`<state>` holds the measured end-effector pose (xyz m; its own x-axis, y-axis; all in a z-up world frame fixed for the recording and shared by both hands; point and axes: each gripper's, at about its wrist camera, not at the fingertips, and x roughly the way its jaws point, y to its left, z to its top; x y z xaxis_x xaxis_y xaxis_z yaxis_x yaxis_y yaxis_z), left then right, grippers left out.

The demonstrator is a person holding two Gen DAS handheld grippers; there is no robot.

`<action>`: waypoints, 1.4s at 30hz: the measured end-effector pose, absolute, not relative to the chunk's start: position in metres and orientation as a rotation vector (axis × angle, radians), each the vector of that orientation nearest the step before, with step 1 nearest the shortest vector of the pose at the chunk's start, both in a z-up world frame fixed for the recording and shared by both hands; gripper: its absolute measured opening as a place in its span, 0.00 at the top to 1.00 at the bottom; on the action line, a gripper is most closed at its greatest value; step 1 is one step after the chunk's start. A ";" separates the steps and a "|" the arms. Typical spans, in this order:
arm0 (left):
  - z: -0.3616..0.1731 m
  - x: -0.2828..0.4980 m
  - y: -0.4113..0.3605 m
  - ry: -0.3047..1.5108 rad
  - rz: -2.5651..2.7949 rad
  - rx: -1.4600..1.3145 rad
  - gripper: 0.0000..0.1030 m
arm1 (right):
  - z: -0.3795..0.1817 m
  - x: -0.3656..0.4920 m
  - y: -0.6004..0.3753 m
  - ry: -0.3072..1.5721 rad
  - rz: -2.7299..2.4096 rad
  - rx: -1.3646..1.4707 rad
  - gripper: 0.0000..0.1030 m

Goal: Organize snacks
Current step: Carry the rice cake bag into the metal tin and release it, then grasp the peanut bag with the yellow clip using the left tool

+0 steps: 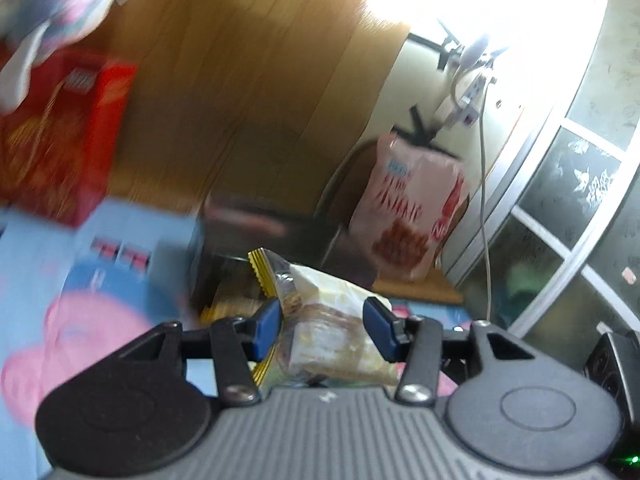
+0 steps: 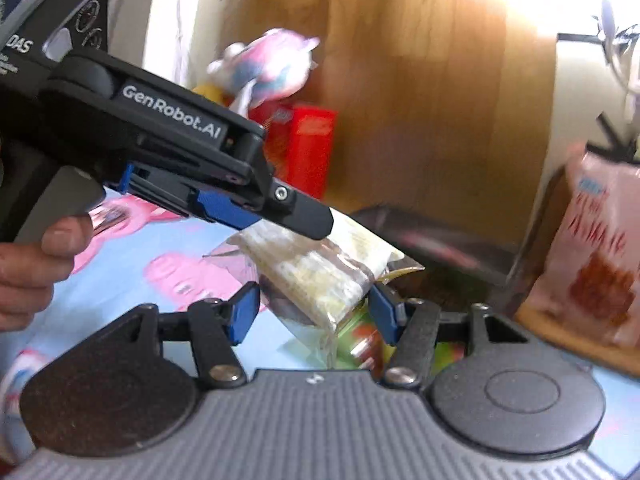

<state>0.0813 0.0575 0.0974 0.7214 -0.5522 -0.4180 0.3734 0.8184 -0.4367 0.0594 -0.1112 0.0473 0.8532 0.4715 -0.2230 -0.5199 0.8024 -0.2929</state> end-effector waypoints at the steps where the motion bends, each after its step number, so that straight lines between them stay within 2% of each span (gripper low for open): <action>1: 0.101 0.092 0.054 0.555 -0.525 -0.333 0.56 | 0.055 0.070 -0.114 0.140 0.526 -0.350 0.40; 11: 0.079 0.207 0.026 0.578 -0.511 -0.364 0.55 | 0.078 0.185 -0.129 0.299 0.437 -0.284 0.39; 14: 0.064 0.226 0.020 0.626 -0.481 -0.364 0.54 | 0.075 0.202 -0.134 0.339 0.419 -0.252 0.36; 16: 0.061 0.224 0.025 0.637 -0.496 -0.391 0.51 | 0.077 0.201 -0.141 0.332 0.408 -0.219 0.25; 18: 0.064 0.212 0.034 0.604 -0.513 -0.399 0.47 | 0.080 0.192 -0.155 0.305 0.404 -0.174 0.19; 24: 0.067 0.167 0.069 0.541 -0.498 -0.421 0.39 | 0.068 0.137 -0.200 0.212 0.418 -0.065 0.09; 26: 0.061 0.154 0.082 0.551 -0.473 -0.444 0.38 | 0.060 0.120 -0.210 0.206 0.410 -0.070 0.09; 29: 0.050 0.145 0.092 0.583 -0.454 -0.469 0.37 | 0.049 0.105 -0.211 0.228 0.416 -0.080 0.14; 31: 0.041 0.145 0.096 0.621 -0.443 -0.501 0.40 | 0.046 0.107 -0.198 0.267 0.451 -0.113 0.37; 34: 0.034 0.148 0.095 0.654 -0.439 -0.526 0.44 | 0.043 0.111 -0.172 0.298 0.504 -0.170 0.50; 36: 0.031 0.147 0.092 0.663 -0.437 -0.512 0.45 | 0.042 0.118 -0.151 0.297 0.507 -0.231 0.54; 41: 0.020 0.153 0.087 0.703 -0.437 -0.509 0.46 | 0.035 0.147 -0.113 0.345 0.480 -0.353 0.55; 42: 0.016 0.156 0.087 0.714 -0.432 -0.517 0.50 | 0.033 0.156 -0.108 0.370 0.473 -0.368 0.55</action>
<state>0.1564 0.0867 0.0160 0.6791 -0.5361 -0.5015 0.1957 0.7906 -0.5802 0.1558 -0.1076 0.0325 0.8268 0.3695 -0.4240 -0.5003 0.8277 -0.2542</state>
